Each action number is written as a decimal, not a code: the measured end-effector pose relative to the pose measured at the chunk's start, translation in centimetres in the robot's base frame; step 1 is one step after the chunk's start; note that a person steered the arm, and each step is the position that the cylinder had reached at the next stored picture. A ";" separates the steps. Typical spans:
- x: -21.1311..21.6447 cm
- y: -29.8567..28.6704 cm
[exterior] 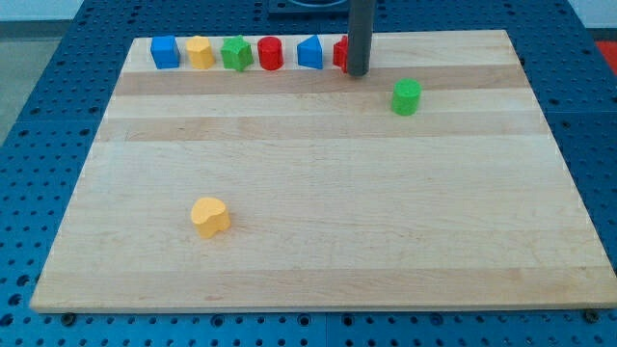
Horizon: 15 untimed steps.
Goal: Slide the green circle to the right of the red star
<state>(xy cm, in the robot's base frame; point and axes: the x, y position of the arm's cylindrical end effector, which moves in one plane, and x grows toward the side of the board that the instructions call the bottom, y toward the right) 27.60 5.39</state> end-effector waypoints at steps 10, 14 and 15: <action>7.9 5.3; 3.8 8.0; 2.7 8.0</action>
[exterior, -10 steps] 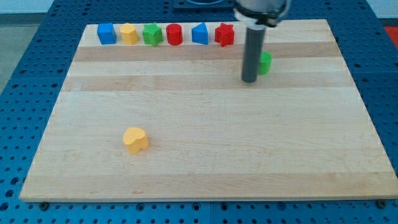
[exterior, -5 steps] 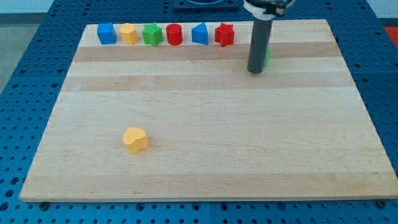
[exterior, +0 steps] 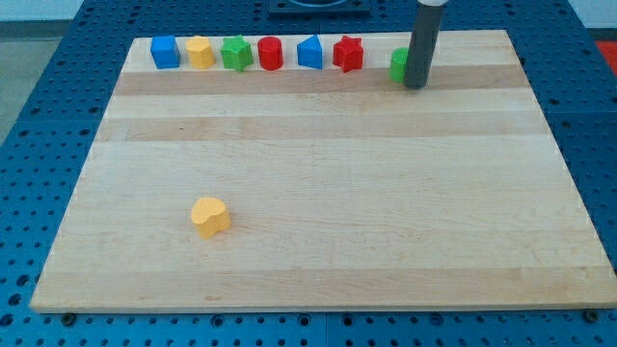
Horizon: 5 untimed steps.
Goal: Slide the green circle to the right of the red star
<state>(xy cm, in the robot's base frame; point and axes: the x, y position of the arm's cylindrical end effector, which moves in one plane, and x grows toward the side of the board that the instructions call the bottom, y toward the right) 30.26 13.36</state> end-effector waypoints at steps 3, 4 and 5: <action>-1.8 0.0; -2.1 0.0; -2.4 0.0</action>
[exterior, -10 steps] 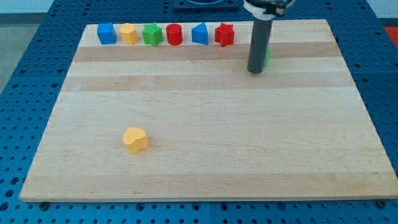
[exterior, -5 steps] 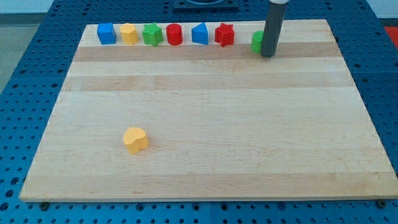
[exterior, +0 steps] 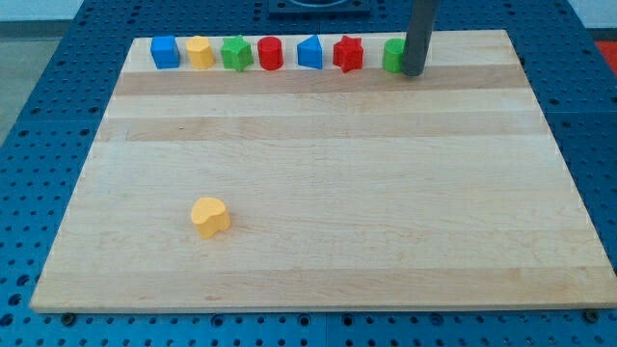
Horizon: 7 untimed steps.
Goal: Slide the green circle to the right of the red star
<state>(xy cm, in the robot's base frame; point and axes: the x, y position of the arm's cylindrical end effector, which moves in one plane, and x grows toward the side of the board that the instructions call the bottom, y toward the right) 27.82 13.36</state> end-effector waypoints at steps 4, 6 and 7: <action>-0.3 0.6; -2.2 2.9; -2.5 2.6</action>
<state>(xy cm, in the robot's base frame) 25.29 15.94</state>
